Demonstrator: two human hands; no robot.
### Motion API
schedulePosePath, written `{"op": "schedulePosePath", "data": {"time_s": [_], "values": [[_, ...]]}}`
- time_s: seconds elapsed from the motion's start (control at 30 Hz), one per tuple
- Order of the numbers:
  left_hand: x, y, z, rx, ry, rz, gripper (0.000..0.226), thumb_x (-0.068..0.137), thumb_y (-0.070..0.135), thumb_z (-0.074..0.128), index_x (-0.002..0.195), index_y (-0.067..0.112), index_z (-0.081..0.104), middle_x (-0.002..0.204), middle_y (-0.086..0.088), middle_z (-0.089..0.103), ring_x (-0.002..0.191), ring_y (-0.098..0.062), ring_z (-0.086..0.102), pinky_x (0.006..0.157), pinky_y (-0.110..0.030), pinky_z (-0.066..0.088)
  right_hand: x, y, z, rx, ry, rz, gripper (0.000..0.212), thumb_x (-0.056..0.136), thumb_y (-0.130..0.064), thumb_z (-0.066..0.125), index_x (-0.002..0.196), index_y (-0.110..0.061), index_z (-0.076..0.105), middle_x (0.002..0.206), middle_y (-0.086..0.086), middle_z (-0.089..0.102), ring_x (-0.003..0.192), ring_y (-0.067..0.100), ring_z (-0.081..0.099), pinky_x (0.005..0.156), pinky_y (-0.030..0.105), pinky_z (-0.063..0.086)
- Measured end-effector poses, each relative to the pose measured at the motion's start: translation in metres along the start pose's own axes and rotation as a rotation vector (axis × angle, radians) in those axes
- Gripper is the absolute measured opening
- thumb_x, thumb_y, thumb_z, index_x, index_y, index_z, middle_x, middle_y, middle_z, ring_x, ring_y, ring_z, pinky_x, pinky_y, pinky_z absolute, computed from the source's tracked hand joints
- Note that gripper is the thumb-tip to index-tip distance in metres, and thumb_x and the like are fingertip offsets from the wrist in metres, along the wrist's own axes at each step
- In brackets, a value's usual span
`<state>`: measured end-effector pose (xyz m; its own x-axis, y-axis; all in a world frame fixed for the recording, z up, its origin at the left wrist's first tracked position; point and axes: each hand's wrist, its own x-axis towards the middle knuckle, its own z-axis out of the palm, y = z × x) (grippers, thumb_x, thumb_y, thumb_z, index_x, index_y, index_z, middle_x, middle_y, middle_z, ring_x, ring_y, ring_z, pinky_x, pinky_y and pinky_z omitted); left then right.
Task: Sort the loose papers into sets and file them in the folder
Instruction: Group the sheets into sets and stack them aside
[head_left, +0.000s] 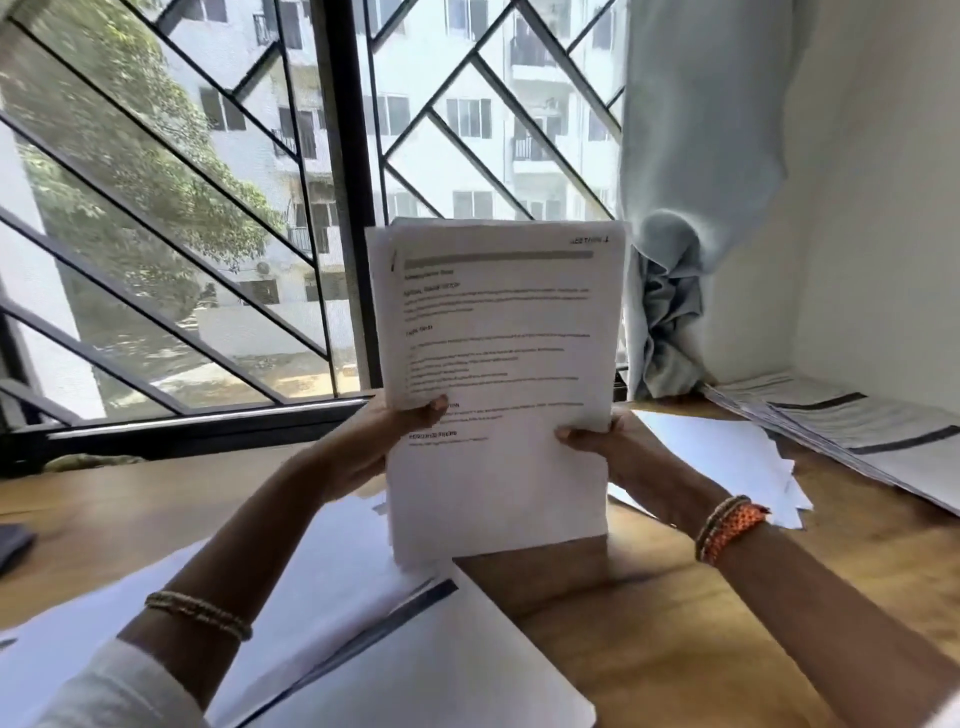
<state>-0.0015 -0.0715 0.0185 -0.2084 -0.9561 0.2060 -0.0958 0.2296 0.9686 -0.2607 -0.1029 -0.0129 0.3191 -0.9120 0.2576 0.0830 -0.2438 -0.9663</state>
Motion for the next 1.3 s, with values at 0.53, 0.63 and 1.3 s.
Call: {"op": "schedulePosePath", "data": {"time_s": [0.53,0.63,1.3], "values": [[-0.013,-0.082,-0.04,0.028,0.373,-0.304,0.033,0.089,-0.013,0.04,0.114,0.001,0.056,0.078,-0.005,0.073,0.065,-0.02,0.069,0.058,-0.028,0.057,0.013,0.042,-0.052,-1.472,-0.031,0.355,0.055,0.093,-0.05,0.046,0.13,-0.01,0.047,0.141,0.017,0.046,0.126,0.033,0.045,0.099,0.041,0.038],[-0.012,-0.091,-0.043,0.032,0.398,-0.26,0.035,0.09,-0.012,0.041,0.112,0.009,0.058,0.098,-0.009,0.067,0.083,-0.027,0.063,0.071,-0.032,0.051,0.012,0.042,-0.047,-1.563,0.005,0.255,0.033,0.095,-0.031,0.046,0.119,-0.009,0.052,0.126,0.018,0.055,0.113,0.034,0.053,0.088,0.037,0.043],[-0.014,-0.092,-0.035,-0.085,0.513,-0.175,0.037,0.094,-0.008,0.043,0.123,0.012,0.053,0.098,-0.004,0.063,0.081,-0.02,0.061,0.067,-0.03,0.049,0.026,0.035,0.005,-1.856,0.097,0.044,0.029,0.092,-0.023,0.056,0.118,-0.012,0.057,0.12,0.01,0.058,0.111,0.031,0.057,0.083,0.037,0.048]]}}
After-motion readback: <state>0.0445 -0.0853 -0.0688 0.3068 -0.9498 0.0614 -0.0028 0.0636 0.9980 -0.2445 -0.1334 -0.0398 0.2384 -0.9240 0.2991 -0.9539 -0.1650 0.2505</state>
